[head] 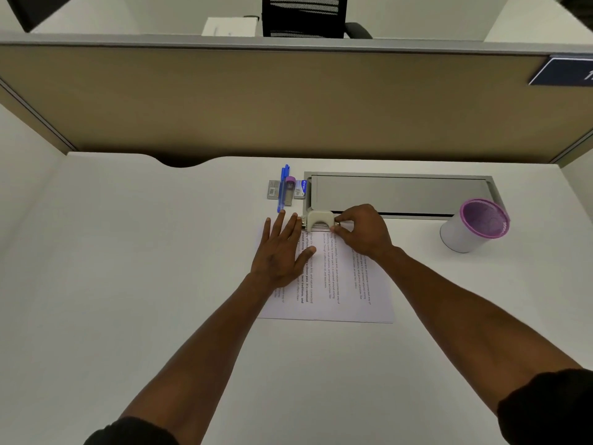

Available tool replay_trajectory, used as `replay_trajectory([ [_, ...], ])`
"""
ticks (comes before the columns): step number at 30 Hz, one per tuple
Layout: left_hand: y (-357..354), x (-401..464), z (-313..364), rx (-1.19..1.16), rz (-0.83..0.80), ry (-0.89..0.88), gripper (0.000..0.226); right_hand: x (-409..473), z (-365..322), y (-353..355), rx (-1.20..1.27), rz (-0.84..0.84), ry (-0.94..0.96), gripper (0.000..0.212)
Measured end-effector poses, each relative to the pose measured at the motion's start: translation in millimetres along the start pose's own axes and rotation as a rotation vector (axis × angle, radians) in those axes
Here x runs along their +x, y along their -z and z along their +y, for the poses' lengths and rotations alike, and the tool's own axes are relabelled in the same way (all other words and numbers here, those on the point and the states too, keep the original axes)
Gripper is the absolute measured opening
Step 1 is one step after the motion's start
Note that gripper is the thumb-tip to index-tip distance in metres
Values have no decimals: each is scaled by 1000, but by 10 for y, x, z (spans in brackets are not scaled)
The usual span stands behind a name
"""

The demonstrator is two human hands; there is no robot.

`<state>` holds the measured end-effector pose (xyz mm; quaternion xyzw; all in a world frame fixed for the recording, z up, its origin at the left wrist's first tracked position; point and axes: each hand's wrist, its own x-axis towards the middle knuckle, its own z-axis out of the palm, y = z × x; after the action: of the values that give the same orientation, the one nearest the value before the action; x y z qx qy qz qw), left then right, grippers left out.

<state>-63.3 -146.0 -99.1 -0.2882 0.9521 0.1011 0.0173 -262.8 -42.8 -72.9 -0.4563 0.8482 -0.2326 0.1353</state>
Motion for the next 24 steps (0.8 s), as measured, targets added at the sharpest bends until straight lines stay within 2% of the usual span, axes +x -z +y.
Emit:
replay_trajectory([
  [4,-4,11,15,-22,-5,16,85,-17,-31,35,35,-16,3,35],
  [9,-24,-108,-44,-178,102,151,84,-148,103,165,127,121,-67,34],
  [11,-32,-183,-89,-200,109,183,83,-199,188,185,46,30,-61,36],
  [13,-22,-238,-112,-182,102,149,80,-215,228,190,-70,-110,-19,41],
  [15,14,-243,-93,-162,121,96,75,-204,205,201,-152,-182,14,45],
  [21,178,-31,92,-58,184,-88,56,-183,98,228,-183,-162,-20,44],
  [24,199,63,121,80,121,-180,57,-147,103,228,-180,-154,-18,41],
])
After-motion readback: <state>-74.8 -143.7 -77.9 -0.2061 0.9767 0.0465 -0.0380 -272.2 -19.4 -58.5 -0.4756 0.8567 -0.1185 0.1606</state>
